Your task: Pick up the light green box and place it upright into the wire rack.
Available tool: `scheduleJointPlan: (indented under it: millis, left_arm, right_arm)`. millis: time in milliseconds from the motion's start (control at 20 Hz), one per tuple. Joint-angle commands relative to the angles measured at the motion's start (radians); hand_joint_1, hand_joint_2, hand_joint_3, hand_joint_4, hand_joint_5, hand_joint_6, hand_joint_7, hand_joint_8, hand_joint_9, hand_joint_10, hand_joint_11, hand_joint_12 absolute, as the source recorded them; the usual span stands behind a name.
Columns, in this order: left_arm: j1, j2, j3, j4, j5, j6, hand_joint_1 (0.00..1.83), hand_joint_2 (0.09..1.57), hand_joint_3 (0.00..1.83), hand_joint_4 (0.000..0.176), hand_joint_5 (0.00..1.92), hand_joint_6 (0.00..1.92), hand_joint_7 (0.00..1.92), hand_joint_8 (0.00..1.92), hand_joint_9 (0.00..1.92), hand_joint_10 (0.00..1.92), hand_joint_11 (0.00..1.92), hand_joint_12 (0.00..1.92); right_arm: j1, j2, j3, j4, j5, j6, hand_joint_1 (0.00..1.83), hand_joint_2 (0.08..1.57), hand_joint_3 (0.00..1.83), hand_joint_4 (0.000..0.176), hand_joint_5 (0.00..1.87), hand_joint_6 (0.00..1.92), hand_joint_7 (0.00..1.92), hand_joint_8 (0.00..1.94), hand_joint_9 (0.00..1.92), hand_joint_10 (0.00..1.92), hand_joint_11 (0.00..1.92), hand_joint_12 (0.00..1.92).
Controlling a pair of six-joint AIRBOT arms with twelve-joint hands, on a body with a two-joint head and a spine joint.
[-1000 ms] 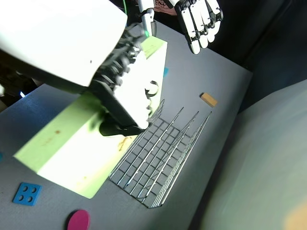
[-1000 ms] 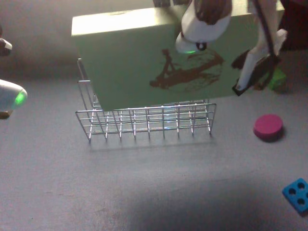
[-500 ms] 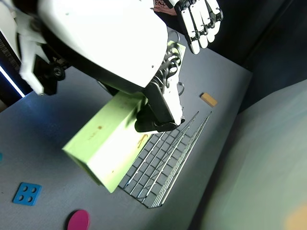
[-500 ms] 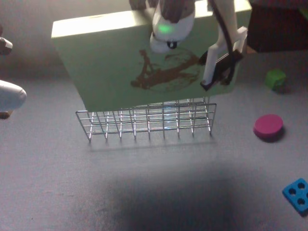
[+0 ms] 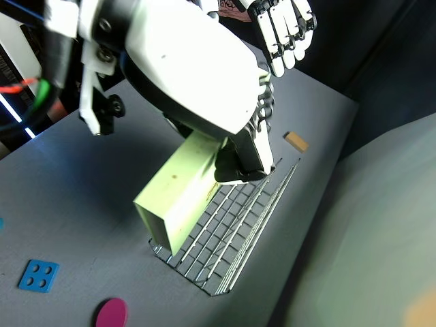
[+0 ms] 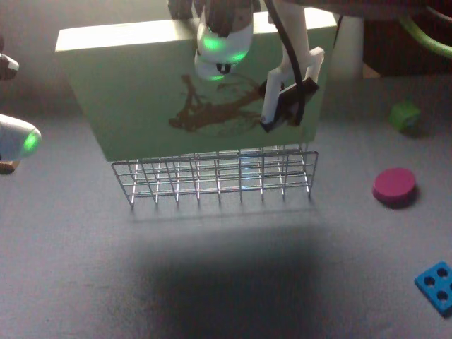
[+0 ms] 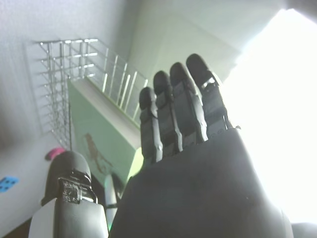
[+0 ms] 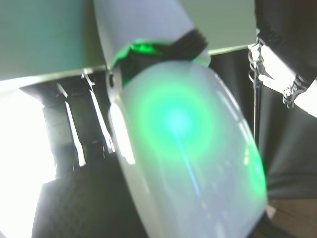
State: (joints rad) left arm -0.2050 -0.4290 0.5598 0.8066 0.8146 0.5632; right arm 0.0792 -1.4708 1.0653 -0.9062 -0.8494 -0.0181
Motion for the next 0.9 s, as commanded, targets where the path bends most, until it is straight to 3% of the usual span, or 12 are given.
scheduleJointPlan:
  millis: [0, 850]
  left_arm:
    - [-0.013, 0.004, -0.003, 0.058, -0.068, 0.001, 0.13, 1.18, 0.0, 0.0, 0.32, 0.0, 0.32, 0.0, 0.26, 0.0, 0.0, 0.75]
    - [-0.014, 0.004, -0.003, 0.058, -0.066, 0.001, 0.14, 1.18, 0.0, 0.0, 0.33, 0.0, 0.33, 0.0, 0.26, 0.0, 0.0, 0.74]
  right_arm:
    - [0.004, -0.004, 0.005, -0.075, 0.057, 0.008, 1.24, 1.16, 0.0, 0.0, 0.82, 1.04, 0.97, 1.23, 0.7, 1.35, 0.61, 1.66]
    - [-0.073, -0.034, 0.082, -0.089, 0.127, 0.07, 1.25, 1.15, 0.0, 0.0, 0.84, 1.01, 0.98, 1.22, 0.72, 1.35, 0.62, 1.66]
